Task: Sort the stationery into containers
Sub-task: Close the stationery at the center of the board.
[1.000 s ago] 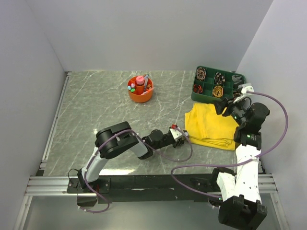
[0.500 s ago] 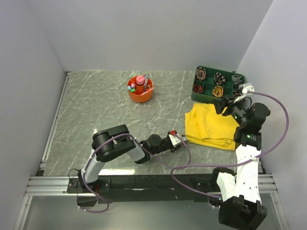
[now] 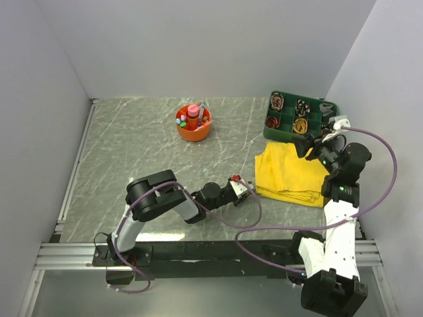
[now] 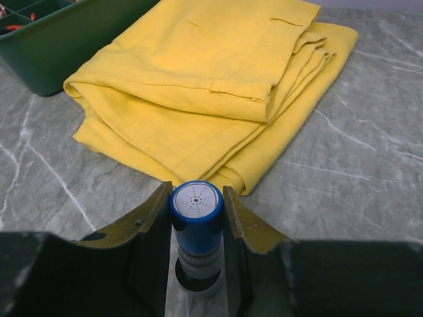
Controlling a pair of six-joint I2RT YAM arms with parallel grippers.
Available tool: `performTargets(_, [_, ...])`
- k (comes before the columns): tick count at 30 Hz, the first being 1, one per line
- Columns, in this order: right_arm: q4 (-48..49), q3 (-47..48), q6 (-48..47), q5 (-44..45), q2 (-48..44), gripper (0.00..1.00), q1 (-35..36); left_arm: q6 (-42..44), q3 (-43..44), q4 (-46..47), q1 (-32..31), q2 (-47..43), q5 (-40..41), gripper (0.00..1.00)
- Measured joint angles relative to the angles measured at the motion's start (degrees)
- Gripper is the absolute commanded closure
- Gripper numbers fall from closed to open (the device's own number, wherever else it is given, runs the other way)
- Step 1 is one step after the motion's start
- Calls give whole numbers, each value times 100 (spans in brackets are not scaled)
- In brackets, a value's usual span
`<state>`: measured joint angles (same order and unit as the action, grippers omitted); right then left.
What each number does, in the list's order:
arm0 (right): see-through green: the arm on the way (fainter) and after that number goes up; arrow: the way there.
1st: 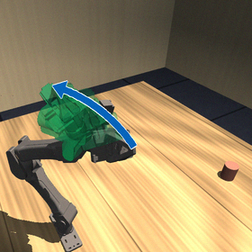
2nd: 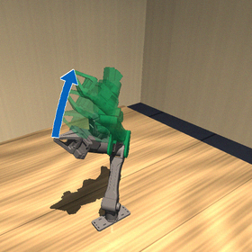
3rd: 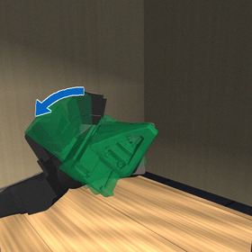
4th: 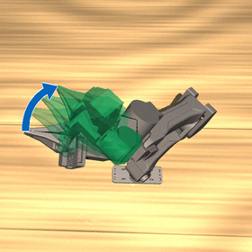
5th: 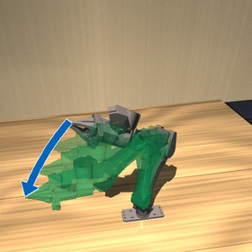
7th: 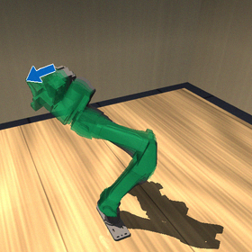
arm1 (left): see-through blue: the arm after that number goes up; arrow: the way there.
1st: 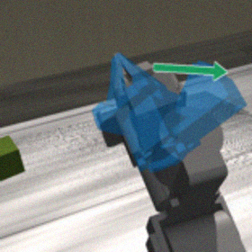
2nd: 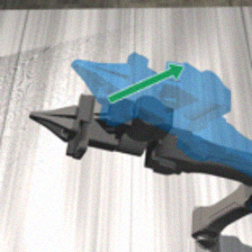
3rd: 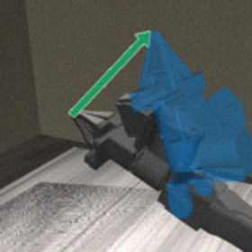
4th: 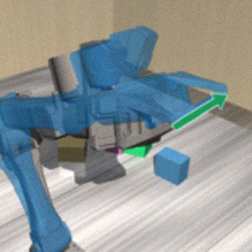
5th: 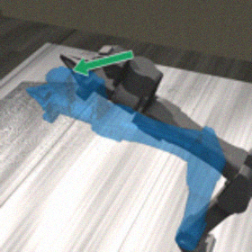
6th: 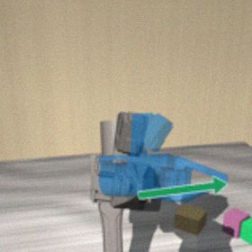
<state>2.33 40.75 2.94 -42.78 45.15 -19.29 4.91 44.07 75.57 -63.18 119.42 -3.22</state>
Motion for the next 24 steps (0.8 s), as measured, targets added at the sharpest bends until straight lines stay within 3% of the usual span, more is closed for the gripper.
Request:
performTargets(15, [20,162,109,-4,378,42,0,42,188,-37,9,-367,372,99])
performTargets(24, [61,199,162,-20,448,42,0,13,-146,-39,9,-389,507,99])
